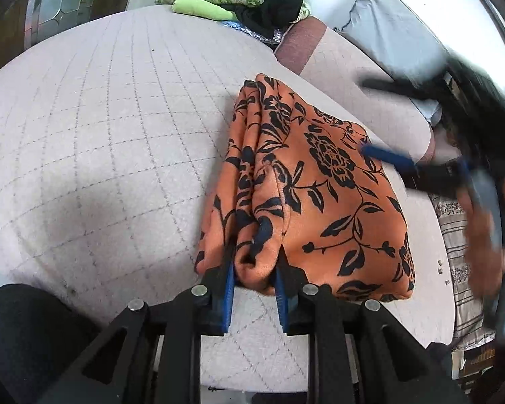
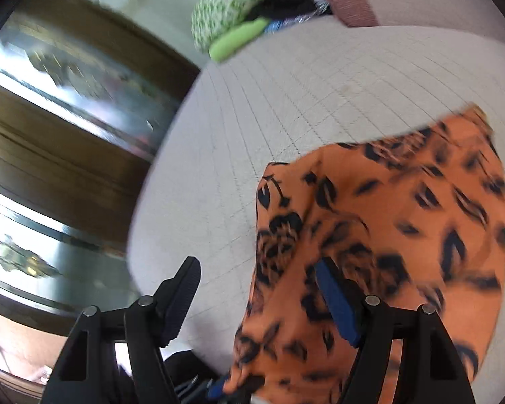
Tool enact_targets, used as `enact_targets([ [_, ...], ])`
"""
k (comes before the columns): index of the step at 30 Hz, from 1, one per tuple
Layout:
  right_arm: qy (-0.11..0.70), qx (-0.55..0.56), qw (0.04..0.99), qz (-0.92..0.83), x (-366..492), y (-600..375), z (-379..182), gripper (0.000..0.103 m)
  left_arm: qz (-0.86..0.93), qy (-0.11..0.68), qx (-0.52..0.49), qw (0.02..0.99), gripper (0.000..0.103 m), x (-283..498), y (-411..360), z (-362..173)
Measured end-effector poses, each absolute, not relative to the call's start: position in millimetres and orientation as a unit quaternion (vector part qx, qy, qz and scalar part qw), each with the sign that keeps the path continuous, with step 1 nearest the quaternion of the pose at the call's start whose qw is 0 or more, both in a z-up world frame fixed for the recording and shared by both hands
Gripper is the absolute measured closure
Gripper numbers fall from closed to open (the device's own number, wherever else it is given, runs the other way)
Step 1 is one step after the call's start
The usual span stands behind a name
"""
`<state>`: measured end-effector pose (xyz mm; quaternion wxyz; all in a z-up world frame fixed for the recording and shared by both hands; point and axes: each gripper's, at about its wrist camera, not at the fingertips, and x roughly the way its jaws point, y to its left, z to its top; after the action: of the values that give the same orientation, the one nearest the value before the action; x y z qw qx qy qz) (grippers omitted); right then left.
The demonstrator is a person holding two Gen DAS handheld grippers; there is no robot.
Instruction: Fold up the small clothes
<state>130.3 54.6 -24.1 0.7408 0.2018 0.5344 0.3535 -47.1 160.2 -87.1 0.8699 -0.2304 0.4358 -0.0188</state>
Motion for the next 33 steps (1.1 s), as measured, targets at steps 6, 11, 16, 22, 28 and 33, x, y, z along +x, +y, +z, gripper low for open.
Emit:
enact_targets([
  [6, 0.538, 0.268, 0.718, 0.35, 69, -13, -64, 0.026, -0.021, 0.388, -0.226, 0.893, 0.058, -71, 159, -28],
  [11, 0.528, 0.295, 0.707, 0.367, 51, -21, -96, 0.026, -0.049, 0.394, -0.174, 0.901, 0.048, -19, 142, -21],
  [16, 0.53, 0.347, 0.676, 0.376, 38, -36, -111, 0.025, 0.009, 0.499, -0.139, 0.855, 0.044, 37, 147, -92],
  [22, 0.507, 0.362, 0.676, 0.393, 39, -66, -93, 0.025, 0.015, 0.434, -0.113, 0.894, 0.043, 16, 143, -43],
  [28, 0.489, 0.382, 0.716, 0.319, 83, -110, -95, 0.022, -0.003, 0.414, -0.037, 0.91, 0.041, 44, 114, -38],
  [33, 0.539, 0.395, 0.677, 0.308, 100, -97, -143, 0.021, 0.031, 0.455, -0.038, 0.889, 0.026, 52, 128, -84],
])
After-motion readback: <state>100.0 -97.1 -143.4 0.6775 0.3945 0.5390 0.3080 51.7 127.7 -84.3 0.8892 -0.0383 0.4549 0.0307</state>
